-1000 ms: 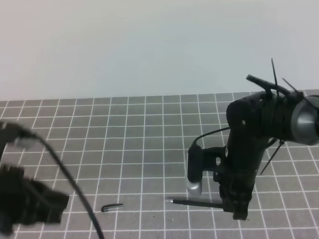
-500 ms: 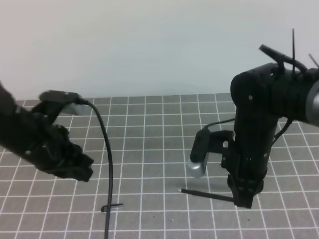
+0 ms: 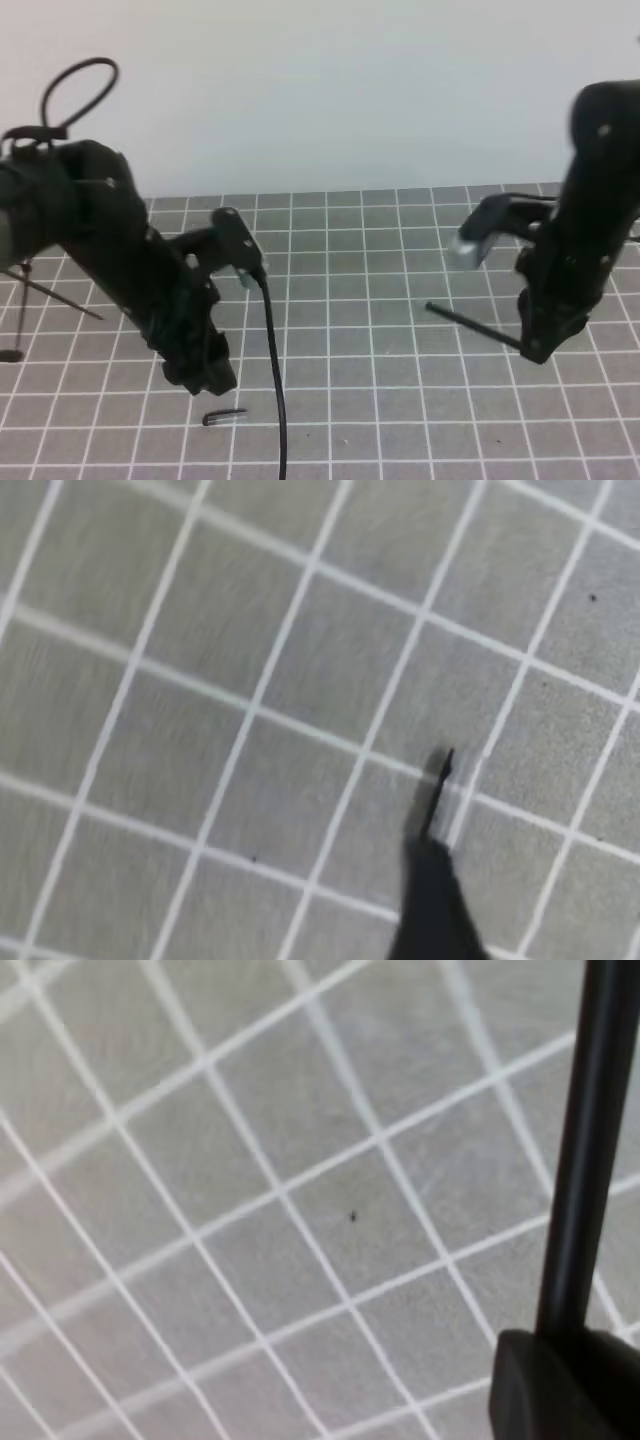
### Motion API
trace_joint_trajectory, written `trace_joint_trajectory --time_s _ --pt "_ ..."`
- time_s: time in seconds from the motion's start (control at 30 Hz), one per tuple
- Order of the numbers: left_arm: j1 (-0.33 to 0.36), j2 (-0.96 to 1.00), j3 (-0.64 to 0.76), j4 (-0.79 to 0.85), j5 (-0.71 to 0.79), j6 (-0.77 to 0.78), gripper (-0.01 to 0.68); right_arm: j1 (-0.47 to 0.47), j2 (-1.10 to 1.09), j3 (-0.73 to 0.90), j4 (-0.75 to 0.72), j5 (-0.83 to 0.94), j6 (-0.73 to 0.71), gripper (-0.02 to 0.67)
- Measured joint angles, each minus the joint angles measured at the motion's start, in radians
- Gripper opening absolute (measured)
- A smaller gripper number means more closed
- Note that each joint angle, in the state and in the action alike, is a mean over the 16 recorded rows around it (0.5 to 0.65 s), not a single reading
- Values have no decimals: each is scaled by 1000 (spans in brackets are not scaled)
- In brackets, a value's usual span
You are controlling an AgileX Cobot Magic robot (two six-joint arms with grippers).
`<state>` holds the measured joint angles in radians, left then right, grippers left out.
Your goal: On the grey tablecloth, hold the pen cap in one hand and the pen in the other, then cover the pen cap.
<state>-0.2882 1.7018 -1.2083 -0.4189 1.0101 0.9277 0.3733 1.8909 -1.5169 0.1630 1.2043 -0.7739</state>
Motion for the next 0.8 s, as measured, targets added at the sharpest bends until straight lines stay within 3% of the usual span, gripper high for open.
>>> trace_joint_trajectory --time_s 0.3,0.8 --pt "-35 78 -2 101 -22 83 357 -99 0 0 93 0 39 67" --pt "-72 139 0 178 -38 96 322 -105 0 0 147 0 69 66"
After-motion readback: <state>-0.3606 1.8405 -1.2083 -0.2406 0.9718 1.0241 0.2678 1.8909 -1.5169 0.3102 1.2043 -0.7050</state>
